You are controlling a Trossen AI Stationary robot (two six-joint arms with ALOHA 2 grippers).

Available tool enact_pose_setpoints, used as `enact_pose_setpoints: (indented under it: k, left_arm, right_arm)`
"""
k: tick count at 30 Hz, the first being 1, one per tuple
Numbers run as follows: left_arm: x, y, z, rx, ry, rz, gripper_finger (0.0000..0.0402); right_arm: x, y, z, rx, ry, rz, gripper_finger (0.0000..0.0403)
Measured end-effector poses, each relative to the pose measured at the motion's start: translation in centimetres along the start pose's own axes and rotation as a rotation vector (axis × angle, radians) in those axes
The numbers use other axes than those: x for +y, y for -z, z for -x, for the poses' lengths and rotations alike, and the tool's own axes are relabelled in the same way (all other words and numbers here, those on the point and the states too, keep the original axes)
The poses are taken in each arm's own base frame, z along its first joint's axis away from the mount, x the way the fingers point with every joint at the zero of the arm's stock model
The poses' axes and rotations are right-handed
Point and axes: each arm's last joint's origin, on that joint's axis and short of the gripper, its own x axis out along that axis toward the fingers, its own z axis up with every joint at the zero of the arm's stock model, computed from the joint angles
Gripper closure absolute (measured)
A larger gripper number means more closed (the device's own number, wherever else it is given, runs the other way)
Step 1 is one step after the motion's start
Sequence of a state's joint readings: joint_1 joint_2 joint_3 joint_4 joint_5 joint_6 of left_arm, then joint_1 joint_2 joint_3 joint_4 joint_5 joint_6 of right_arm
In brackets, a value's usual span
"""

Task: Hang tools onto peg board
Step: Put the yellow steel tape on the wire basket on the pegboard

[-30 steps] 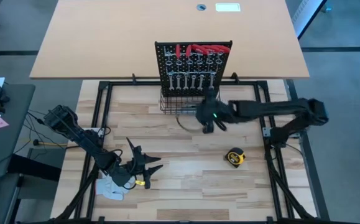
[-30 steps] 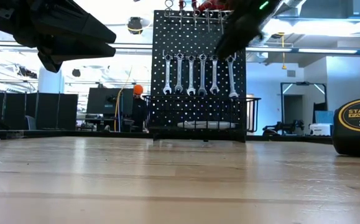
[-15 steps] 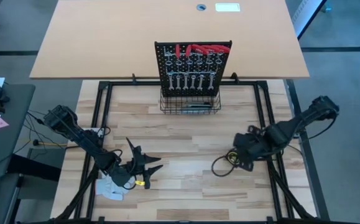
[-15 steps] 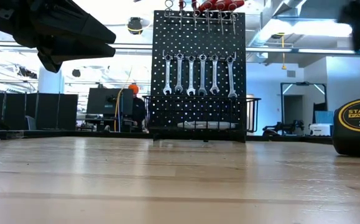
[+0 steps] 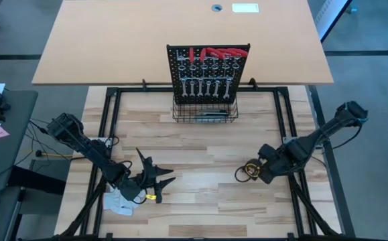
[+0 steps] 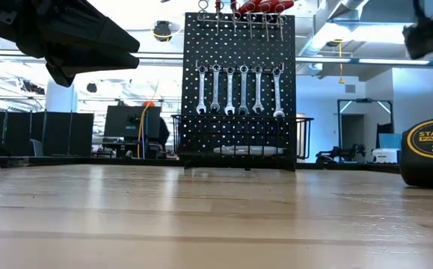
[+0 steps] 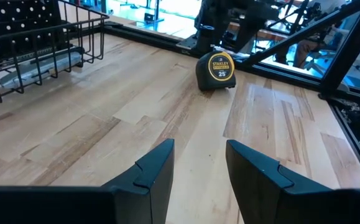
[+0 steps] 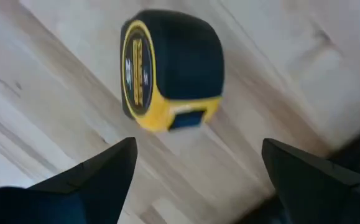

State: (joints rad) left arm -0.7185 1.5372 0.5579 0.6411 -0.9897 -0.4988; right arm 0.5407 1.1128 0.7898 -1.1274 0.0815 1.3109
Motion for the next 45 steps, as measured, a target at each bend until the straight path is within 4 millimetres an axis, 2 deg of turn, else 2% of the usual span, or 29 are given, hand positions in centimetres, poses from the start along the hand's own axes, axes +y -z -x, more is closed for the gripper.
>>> enact_pose_setpoints:
  k: [8,14,20,24,31,36,42,45]
  left_arm:
    - [0.0,0.0,0.0,0.0,0.0,0.001,0.0261]
    - [0.0,0.0,0.0,0.0,-0.001,0.003,0.0261]
    - [0.0,0.0,0.0,0.0,-0.001,0.003,0.0261]
    - [0.0,0.0,0.0,-0.001,-0.001,0.003,0.0261]
    - [0.0,0.0,0.0,-0.002,-0.001,-0.006,0.0261]
    - [0.0,0.0,0.0,-0.005,-0.007,-0.005,0.0261]
    - [0.1,0.0,-0.1,-0.008,-0.014,-0.004,0.0261]
    - [0.1,-0.1,-0.1,-0.009,-0.014,-0.002,0.0261]
  right_arm:
    - [-2.1,-1.1,-2.9,-0.053,-0.129,-0.09,0.0054]
    - [-2.3,-1.6,-4.6,-0.052,-0.219,-0.088,0.0054]
    - [-1.4,-1.9,-5.6,-0.028,-0.272,-0.014,0.006]
    - [-0.7,-1.7,-6.2,0.005,-0.274,0.042,0.0086]
    - [0.2,-1.2,-6.9,0.001,-0.262,0.137,0.016]
    - [1.2,-1.0,-6.1,-0.056,-0.216,0.231,0.016]
    - [4.0,-1.9,-2.9,-0.196,-0.196,0.373,0.016]
    - [5.5,-3.2,-0.9,-0.249,-0.181,0.443,0.016]
